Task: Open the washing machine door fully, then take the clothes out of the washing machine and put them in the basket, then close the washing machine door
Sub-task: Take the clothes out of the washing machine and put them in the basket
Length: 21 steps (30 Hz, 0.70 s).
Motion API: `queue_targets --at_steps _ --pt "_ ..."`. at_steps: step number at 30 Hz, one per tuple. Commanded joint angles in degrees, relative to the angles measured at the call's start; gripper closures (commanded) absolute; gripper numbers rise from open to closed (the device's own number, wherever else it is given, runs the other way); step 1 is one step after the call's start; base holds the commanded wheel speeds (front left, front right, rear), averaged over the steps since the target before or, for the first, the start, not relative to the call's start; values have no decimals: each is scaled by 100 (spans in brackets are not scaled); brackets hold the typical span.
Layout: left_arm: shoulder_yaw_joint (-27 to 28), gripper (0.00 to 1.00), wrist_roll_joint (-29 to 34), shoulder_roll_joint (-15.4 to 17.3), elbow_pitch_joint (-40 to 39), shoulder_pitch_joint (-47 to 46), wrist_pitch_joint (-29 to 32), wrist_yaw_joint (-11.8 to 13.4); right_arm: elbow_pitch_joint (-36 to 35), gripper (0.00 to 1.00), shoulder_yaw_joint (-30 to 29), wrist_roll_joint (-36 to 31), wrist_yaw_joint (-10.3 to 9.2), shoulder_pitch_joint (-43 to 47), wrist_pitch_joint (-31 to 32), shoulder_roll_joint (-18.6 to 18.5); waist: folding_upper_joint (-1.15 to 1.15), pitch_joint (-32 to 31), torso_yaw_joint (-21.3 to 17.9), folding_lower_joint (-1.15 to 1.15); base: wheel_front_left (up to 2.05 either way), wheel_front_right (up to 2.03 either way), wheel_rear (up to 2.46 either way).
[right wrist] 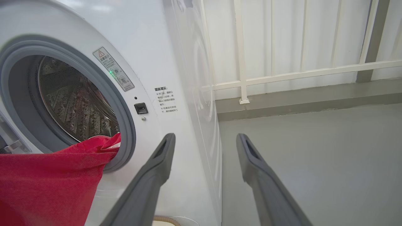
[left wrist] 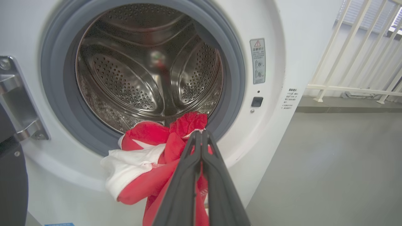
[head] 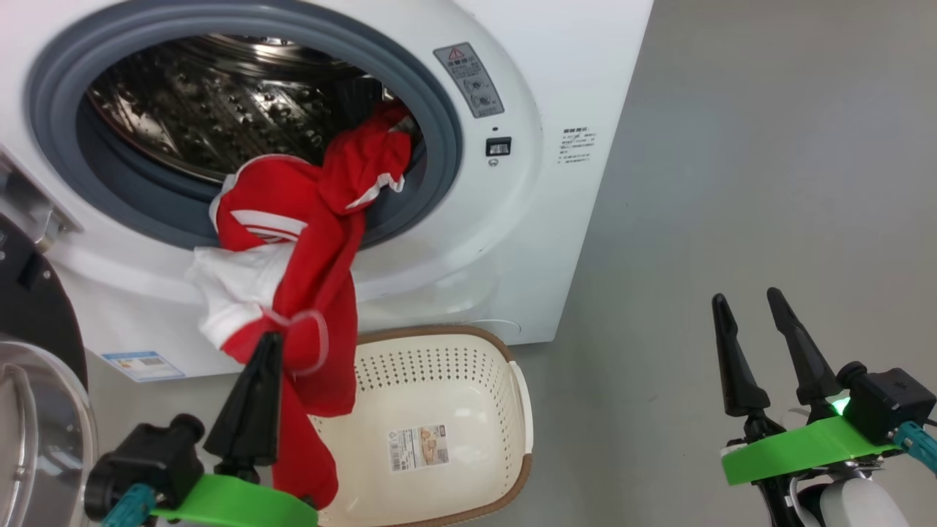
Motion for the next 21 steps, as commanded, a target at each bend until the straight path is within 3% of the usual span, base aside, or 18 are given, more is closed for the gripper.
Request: queue_targets --at_steps 1,10,21 --pt "178 100 -22 48 -88 -167 13 -11 -163 0 144 14 34 -85 -36 -44 0 22 -5 0 0 0 0" --pt "17 100 -348 -187 1566 -941 -38 -326 -147 0 243 69 34 -261 -36 -44 0 359 -103 0 0 0 0" --pt "63 100 -903 -469 4430 -2340 -365 -807 -151 0 340 111 34 -562 -36 -44 0 1015 -247 0 0 0 0"
